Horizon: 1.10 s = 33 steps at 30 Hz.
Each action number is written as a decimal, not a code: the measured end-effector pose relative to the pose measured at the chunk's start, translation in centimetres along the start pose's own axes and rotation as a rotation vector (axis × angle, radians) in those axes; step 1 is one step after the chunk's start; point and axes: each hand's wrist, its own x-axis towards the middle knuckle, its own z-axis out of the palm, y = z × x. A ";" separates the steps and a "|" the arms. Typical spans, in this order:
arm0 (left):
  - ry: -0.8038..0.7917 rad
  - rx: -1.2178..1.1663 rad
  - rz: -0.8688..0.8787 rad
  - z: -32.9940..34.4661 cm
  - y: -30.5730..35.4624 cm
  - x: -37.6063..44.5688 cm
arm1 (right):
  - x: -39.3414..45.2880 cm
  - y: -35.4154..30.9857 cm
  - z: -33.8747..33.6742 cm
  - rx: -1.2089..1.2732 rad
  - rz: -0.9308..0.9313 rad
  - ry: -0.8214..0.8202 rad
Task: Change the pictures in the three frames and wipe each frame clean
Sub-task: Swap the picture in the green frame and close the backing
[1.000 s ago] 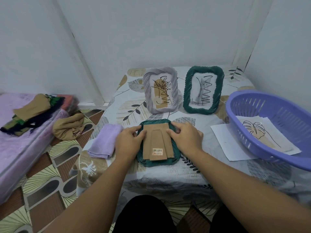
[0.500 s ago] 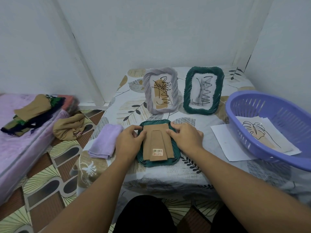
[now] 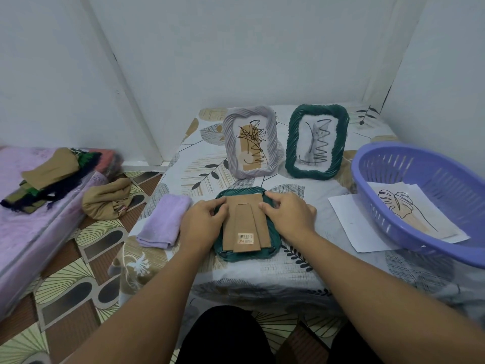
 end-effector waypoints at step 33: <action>-0.003 -0.138 -0.099 -1.1 1.2 -0.6 | -0.2 -0.3 0.4 0.045 0.007 0.041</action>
